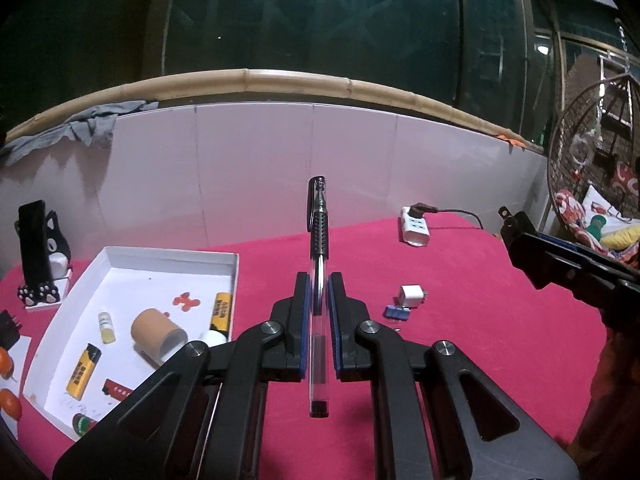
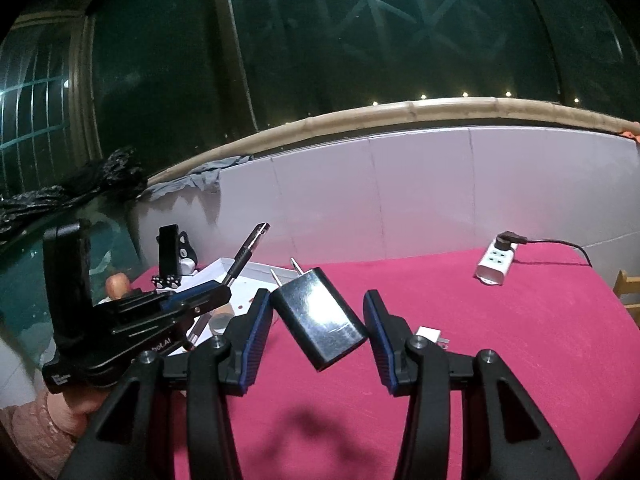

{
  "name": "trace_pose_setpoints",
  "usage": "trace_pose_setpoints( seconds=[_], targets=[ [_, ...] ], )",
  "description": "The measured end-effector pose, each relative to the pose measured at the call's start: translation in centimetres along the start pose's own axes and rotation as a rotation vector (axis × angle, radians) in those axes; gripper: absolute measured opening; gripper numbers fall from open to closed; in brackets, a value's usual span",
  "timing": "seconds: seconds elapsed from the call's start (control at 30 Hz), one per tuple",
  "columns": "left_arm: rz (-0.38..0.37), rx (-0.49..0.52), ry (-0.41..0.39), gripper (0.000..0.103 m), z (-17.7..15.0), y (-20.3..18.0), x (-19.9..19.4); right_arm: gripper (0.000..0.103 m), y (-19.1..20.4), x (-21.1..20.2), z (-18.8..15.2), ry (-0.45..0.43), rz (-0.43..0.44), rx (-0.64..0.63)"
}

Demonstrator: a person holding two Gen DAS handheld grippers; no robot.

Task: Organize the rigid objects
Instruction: 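Lift and carry the pen and black charger over the tray with both grippers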

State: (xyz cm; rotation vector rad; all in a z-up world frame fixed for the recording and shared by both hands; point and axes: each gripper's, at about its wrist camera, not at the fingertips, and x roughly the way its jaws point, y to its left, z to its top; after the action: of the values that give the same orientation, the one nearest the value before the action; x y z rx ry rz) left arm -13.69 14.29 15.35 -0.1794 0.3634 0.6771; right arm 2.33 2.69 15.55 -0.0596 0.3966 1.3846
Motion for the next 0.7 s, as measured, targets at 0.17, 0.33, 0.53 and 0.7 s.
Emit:
trace_pose_setpoints(
  seconds=[0.17, 0.33, 0.53, 0.7],
  targets=[
    [0.018, -0.023, -0.008, 0.008, -0.1, 1.4, -0.6, 0.047, 1.5, 0.8, 0.6, 0.010, 0.021, -0.023],
    [0.046, -0.047, -0.015, 0.008, -0.4, 3.0, -1.3, 0.047, 3.3, 1.7, 0.9, 0.022, 0.040, -0.063],
    [0.071, -0.083, -0.023, 0.008, -0.6, 5.1, -2.0, 0.047, 4.8, 2.8, 1.2, 0.039, 0.069, -0.085],
    [0.090, -0.111, -0.030, 0.008, -0.7, 6.7, -2.5, 0.047, 6.1, 3.8, 1.6, 0.051, 0.088, -0.107]
  ],
)
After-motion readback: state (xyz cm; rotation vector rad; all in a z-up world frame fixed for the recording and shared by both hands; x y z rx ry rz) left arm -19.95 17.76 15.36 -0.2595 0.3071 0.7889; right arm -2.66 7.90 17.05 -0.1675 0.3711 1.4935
